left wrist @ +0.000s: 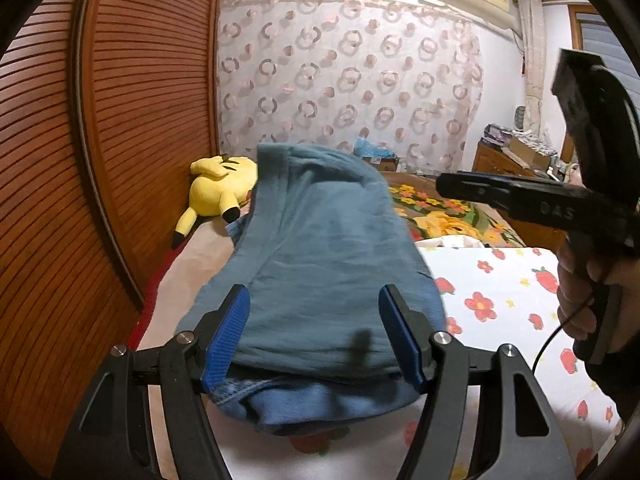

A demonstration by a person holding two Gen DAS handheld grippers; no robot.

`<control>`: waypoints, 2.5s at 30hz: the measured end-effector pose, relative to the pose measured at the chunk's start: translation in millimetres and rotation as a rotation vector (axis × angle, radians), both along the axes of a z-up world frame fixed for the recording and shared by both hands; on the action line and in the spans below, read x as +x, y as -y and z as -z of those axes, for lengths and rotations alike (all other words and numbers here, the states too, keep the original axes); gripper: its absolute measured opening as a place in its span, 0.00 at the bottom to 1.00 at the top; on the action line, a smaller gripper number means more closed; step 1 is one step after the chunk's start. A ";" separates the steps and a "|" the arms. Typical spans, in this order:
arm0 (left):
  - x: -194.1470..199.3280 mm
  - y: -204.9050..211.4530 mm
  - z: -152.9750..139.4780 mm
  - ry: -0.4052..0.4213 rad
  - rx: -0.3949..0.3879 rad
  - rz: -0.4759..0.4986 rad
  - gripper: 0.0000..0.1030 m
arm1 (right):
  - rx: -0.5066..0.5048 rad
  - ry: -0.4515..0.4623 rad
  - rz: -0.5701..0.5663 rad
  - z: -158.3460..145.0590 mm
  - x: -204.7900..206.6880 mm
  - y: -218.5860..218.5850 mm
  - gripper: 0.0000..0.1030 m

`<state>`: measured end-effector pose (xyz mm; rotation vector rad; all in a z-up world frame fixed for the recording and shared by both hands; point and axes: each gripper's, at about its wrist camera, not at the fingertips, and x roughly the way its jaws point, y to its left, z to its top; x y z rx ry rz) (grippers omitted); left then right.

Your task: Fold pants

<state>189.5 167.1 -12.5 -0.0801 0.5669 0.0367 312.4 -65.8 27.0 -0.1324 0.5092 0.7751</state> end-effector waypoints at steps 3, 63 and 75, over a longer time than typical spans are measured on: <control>-4.0 6.3 -3.1 0.004 0.001 0.010 0.66 | 0.006 0.011 0.014 -2.2 -20.0 10.5 0.37; -122.9 181.7 -54.2 0.093 0.026 0.251 0.84 | 0.073 0.094 0.466 -28.5 -278.4 98.5 0.60; -139.1 173.1 -60.4 0.135 0.041 0.210 0.84 | 0.093 0.129 0.506 -13.1 -310.3 103.9 0.60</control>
